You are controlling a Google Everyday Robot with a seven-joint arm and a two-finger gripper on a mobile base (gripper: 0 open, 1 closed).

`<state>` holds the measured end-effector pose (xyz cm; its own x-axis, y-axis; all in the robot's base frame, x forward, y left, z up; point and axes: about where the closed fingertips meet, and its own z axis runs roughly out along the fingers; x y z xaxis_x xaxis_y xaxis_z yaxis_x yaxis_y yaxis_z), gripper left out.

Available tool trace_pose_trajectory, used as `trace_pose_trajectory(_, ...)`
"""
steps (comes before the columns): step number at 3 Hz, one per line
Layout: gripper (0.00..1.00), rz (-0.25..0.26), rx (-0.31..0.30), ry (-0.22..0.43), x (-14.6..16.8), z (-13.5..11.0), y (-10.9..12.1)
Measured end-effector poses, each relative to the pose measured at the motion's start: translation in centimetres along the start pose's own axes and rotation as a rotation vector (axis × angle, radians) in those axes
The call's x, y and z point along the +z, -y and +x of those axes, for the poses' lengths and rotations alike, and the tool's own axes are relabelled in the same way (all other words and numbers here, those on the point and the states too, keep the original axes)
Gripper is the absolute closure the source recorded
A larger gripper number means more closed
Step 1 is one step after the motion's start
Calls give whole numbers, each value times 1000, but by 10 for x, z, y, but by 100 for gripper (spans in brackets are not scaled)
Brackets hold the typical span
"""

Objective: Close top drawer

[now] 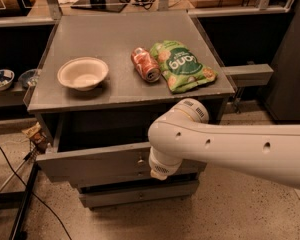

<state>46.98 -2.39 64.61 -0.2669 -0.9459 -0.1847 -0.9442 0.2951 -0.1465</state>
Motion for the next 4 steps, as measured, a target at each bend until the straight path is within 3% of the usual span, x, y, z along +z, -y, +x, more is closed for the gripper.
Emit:
trace_pose_trajectory(2, 100, -14, -21, 12, 14, -22, 12)
trace_pose_trajectory(4, 58, -15, -22, 12, 14, -22, 12)
